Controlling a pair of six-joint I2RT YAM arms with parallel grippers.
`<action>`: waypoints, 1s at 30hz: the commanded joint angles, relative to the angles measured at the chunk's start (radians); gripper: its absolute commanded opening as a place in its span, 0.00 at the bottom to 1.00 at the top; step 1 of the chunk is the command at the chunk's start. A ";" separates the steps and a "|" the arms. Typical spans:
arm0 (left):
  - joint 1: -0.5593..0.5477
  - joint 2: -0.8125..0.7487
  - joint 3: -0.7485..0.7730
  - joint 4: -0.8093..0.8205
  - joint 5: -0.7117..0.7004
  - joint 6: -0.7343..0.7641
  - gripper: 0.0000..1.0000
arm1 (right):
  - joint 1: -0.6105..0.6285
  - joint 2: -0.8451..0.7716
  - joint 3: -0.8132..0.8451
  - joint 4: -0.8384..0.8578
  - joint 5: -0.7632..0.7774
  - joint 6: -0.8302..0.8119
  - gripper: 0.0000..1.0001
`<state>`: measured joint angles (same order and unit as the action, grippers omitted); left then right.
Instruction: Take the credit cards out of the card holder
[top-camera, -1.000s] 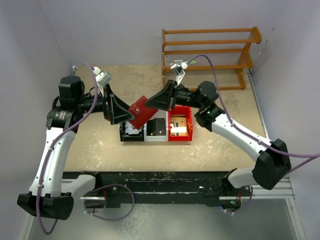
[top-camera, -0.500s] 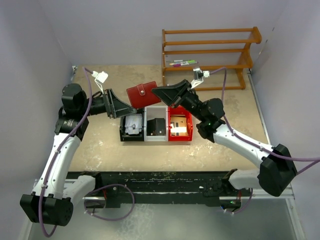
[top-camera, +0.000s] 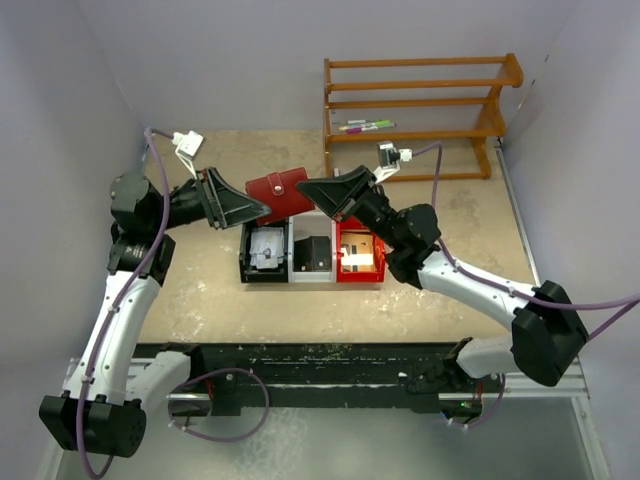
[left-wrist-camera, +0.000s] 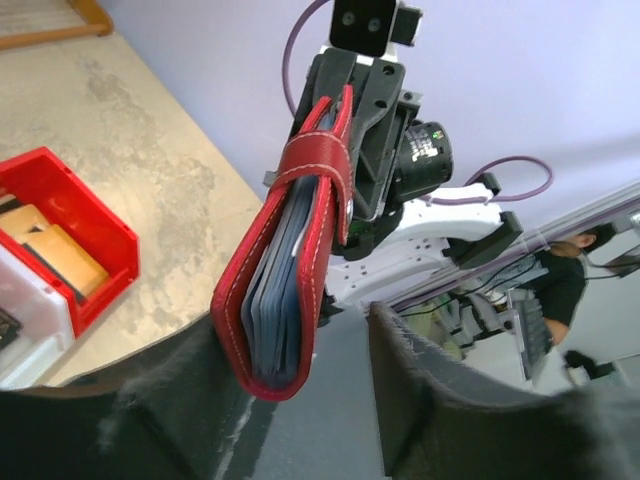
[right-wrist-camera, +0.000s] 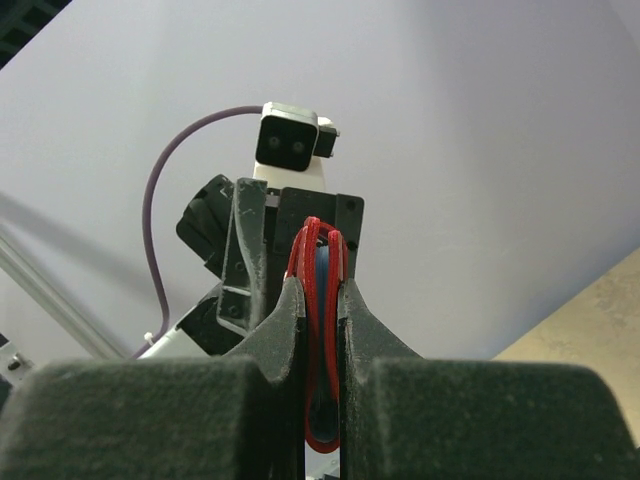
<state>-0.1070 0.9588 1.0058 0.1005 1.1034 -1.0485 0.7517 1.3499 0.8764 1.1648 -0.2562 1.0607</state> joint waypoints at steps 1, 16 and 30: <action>0.000 -0.019 0.029 0.043 -0.023 -0.022 0.42 | 0.017 -0.014 0.021 0.061 0.031 -0.003 0.00; 0.000 0.017 0.192 -0.602 -0.382 0.555 0.00 | 0.045 -0.147 0.261 -0.885 0.426 -0.542 0.74; -0.001 0.045 0.175 -0.741 -0.377 0.645 0.00 | 0.355 0.142 0.530 -1.004 0.740 -0.774 0.52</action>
<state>-0.1062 1.0340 1.1645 -0.6357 0.7097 -0.4465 1.0786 1.4483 1.3033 0.2131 0.3775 0.3706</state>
